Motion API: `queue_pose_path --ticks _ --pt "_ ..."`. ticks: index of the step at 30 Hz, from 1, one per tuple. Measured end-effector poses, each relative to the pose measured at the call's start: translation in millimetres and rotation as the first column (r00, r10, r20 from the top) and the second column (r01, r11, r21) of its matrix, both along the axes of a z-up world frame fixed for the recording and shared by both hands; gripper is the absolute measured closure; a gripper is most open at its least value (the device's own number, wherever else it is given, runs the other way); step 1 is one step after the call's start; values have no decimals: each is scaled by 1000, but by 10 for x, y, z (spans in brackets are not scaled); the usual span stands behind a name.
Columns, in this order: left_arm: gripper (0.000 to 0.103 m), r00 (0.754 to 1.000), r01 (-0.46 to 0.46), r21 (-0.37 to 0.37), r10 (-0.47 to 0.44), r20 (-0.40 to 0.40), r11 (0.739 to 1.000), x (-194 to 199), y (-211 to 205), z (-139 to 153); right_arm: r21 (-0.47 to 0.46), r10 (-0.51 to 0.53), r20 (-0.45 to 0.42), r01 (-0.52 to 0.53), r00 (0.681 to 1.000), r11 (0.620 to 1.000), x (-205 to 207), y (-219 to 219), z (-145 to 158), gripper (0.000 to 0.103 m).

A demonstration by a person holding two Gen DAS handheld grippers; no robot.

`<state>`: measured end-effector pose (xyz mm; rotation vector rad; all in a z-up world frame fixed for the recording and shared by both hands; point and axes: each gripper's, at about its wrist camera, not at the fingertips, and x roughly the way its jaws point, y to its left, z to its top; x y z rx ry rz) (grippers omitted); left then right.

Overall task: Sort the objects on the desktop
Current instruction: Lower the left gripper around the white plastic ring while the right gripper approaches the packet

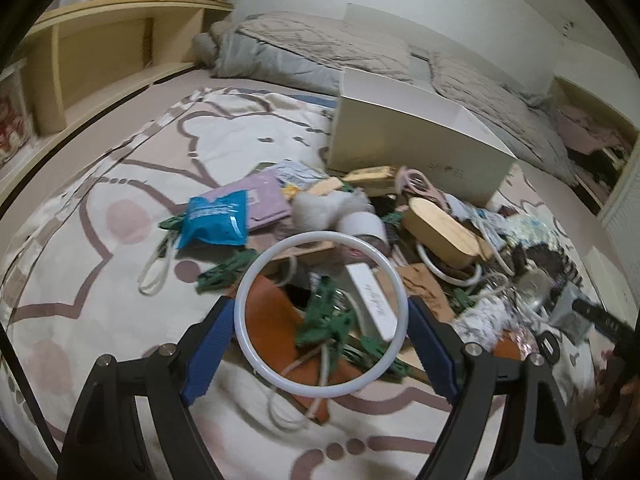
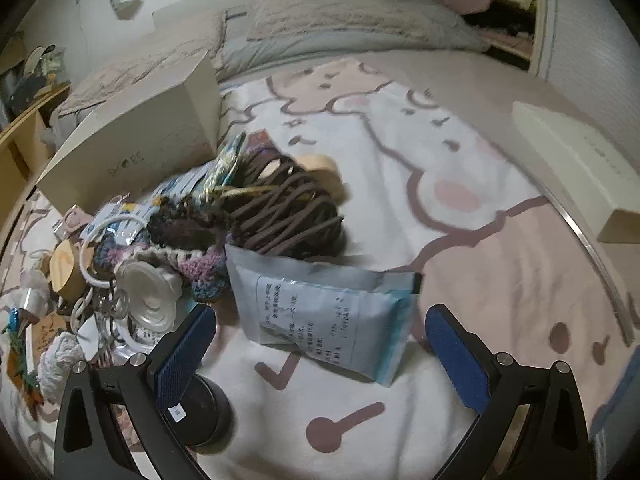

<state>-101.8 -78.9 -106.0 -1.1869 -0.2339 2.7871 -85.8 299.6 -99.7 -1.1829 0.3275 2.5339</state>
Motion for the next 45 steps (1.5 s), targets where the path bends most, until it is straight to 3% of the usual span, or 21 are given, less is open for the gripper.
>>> queue_pose_path --ticks 10,14,21,31,35,45 --pt "18 991 130 -8 -129 36 992 135 376 -107 -127 25 -89 -36 996 991 181 -26 166 0" --pt "18 984 168 -13 -167 57 986 181 502 -185 -163 52 -52 -60 997 985 118 -49 61 0" --pt "18 976 202 -26 -199 88 979 194 632 -295 -121 29 -56 -36 998 992 -29 34 2 0" --pt "18 973 206 -37 -201 109 978 191 652 -385 -146 12 3 -11 1000 989 -100 197 -102 0" --pt "18 973 210 -49 -204 111 976 199 665 -401 -92 47 12 -45 999 995 -50 169 -80 0" --pt "18 973 217 -89 -208 99 972 224 701 -445 -69 140 75 -135 987 988 -119 23 -221 0"
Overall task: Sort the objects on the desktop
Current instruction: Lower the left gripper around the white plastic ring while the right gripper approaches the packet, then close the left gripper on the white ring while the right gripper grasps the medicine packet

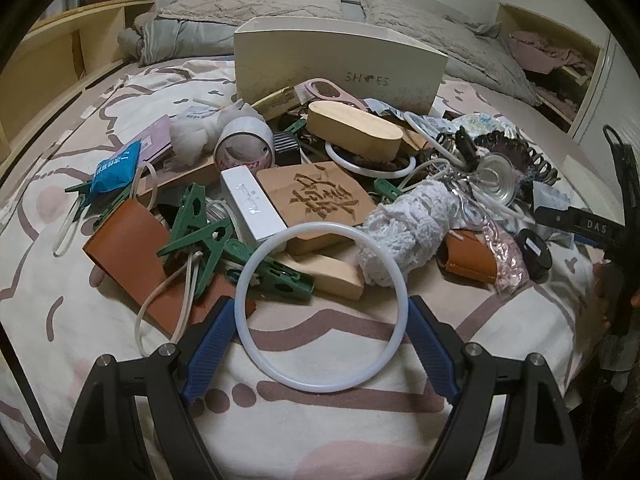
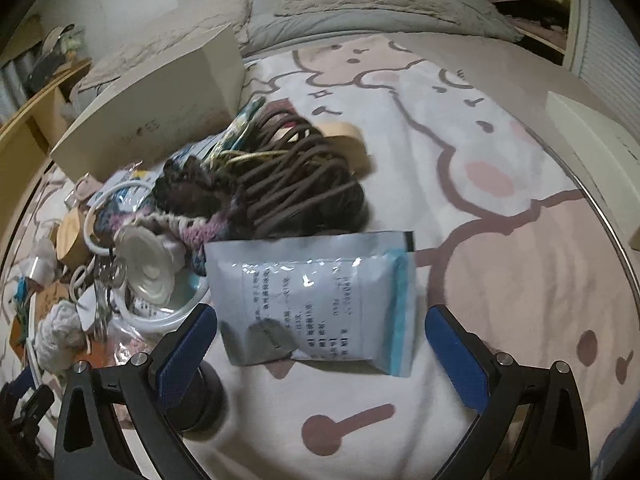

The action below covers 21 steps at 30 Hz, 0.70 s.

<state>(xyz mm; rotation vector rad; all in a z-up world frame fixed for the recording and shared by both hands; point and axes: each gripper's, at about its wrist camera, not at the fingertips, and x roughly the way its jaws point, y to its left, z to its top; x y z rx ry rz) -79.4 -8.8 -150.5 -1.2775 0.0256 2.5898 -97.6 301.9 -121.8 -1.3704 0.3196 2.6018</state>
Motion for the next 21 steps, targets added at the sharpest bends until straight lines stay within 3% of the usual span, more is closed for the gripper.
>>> queue_pose_path --ticks 21 --pt "14 999 -18 7 18 31 1000 -46 0 -44 52 -47 57 44 997 998 -145 0 -128 0"
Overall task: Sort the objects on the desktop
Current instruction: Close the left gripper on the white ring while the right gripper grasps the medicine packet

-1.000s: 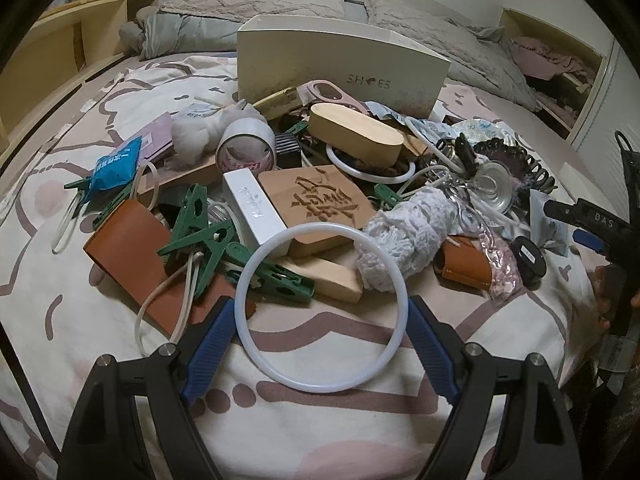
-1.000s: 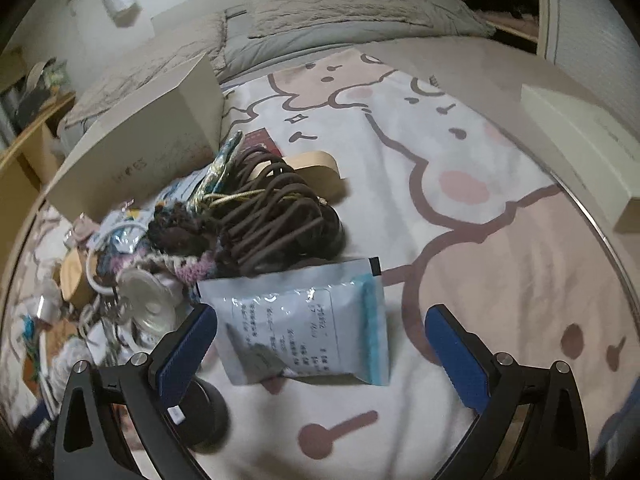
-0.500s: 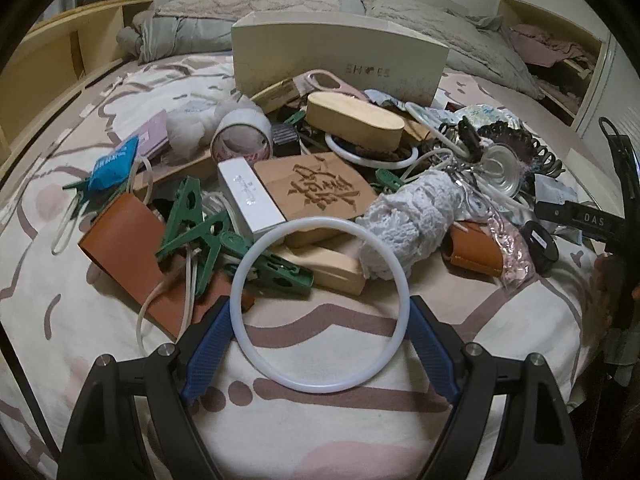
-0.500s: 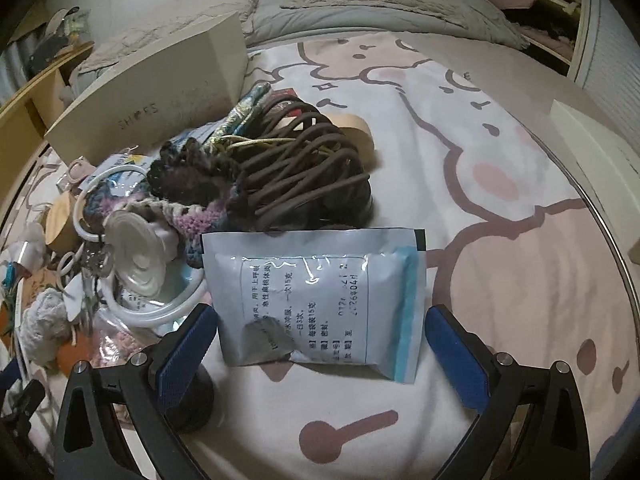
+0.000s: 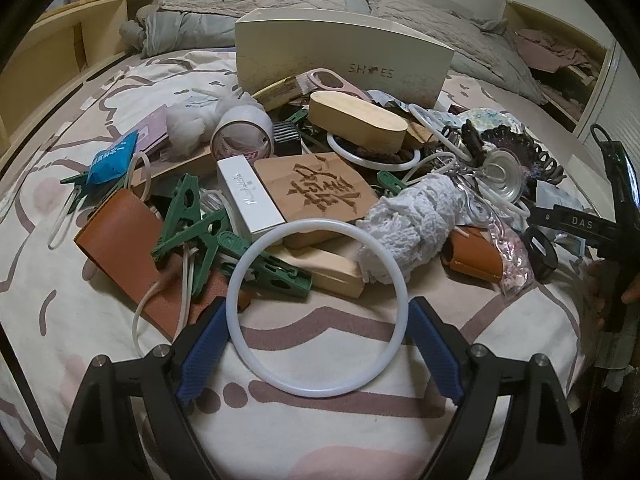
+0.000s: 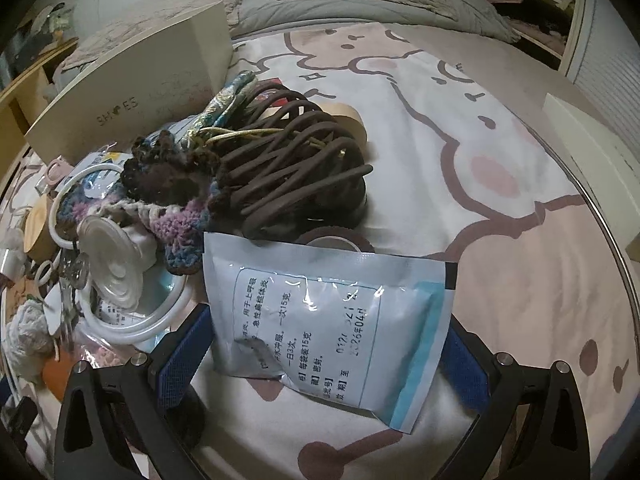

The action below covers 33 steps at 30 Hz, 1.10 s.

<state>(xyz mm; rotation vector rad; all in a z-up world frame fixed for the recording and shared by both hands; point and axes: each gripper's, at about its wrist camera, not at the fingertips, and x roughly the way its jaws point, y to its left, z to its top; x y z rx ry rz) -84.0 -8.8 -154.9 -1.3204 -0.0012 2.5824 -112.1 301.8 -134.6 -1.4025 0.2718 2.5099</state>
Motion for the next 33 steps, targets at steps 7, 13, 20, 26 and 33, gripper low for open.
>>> queue_pose_path --ticks 7,13,20,26,33 --pt "18 1000 -15 -24 15 -14 1000 -8 17 -5 24 -16 13 16 1000 1000 19 -6 4 8" --pt "18 1000 -15 -5 15 -13 1000 -4 -11 17 36 -10 9 10 1000 999 44 12 36 24" --pt "18 1000 -18 6 18 -21 1000 17 -28 66 18 -4 -7 4 1000 1000 88 22 76 49" --pt "18 999 -20 5 20 -27 1000 31 -40 86 -24 2 -5 -2 1000 1000 126 56 87 56" --pt "18 999 -28 14 29 -22 1000 33 -68 96 -7 -69 -16 68 998 998 316 202 222 12"
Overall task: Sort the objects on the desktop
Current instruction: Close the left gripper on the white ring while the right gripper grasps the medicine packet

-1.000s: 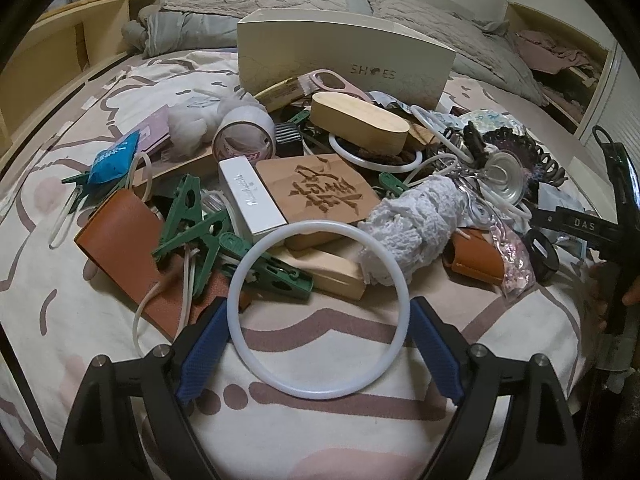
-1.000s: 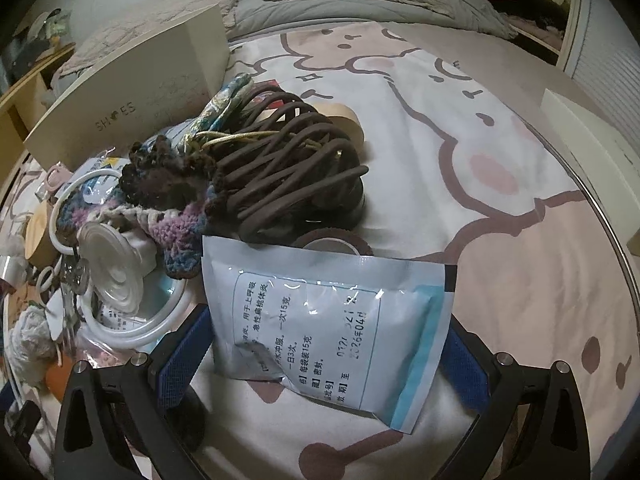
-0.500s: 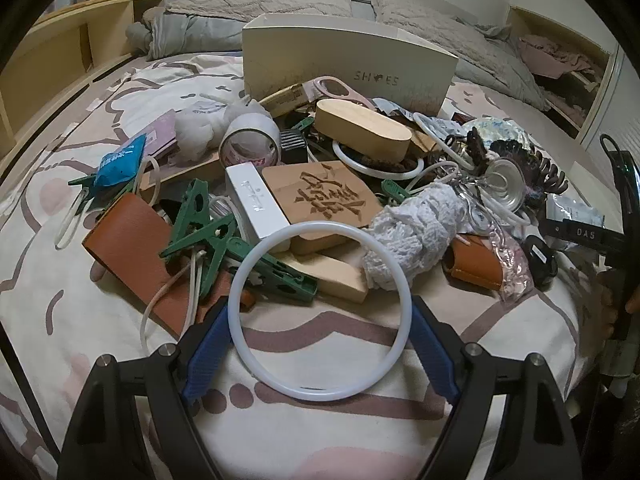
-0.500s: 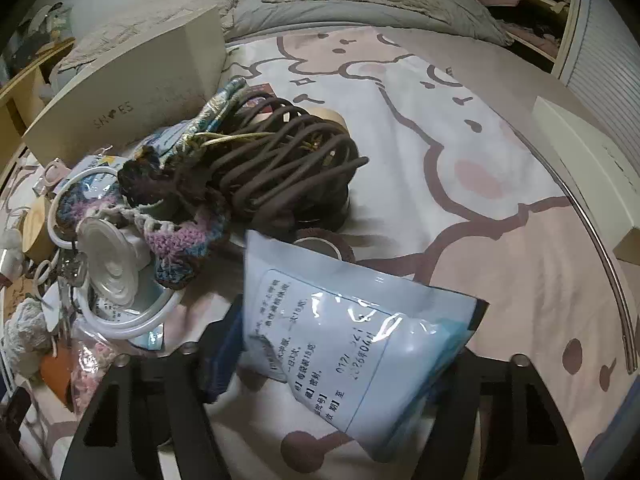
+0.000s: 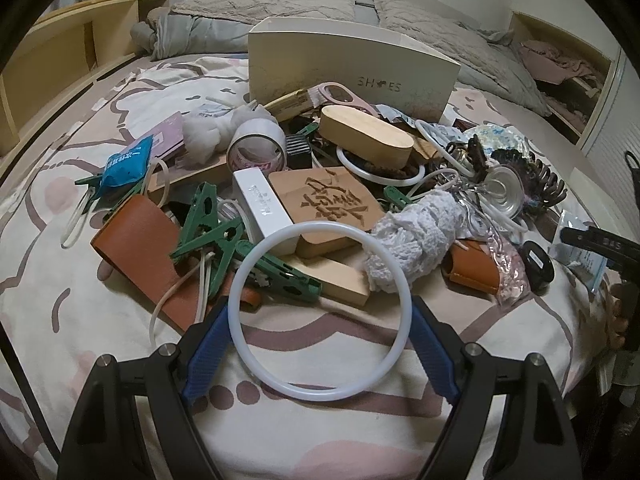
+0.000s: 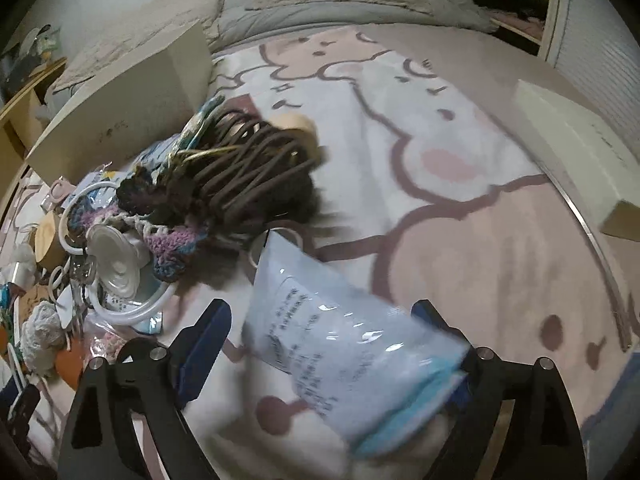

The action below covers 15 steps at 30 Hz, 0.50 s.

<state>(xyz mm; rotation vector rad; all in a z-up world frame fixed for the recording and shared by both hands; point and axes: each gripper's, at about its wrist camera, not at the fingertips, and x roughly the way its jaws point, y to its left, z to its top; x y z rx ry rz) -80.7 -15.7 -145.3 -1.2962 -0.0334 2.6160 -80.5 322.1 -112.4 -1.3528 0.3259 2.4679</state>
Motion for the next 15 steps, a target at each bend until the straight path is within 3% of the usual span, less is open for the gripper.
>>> queue_pose_path --ticks 6,10,15 --pt "18 1000 0 1 0 8 1000 -9 -1 -4 -52 -102 -49 99 994 994 128 218 180 12" --pt "18 1000 -1 6 1 15 1000 -22 -5 -9 -157 -160 -22 155 987 975 188 334 185 12" --pt "18 1000 -1 15 1 13 1000 -27 -5 11 -218 -174 15 173 985 960 228 291 154 12"
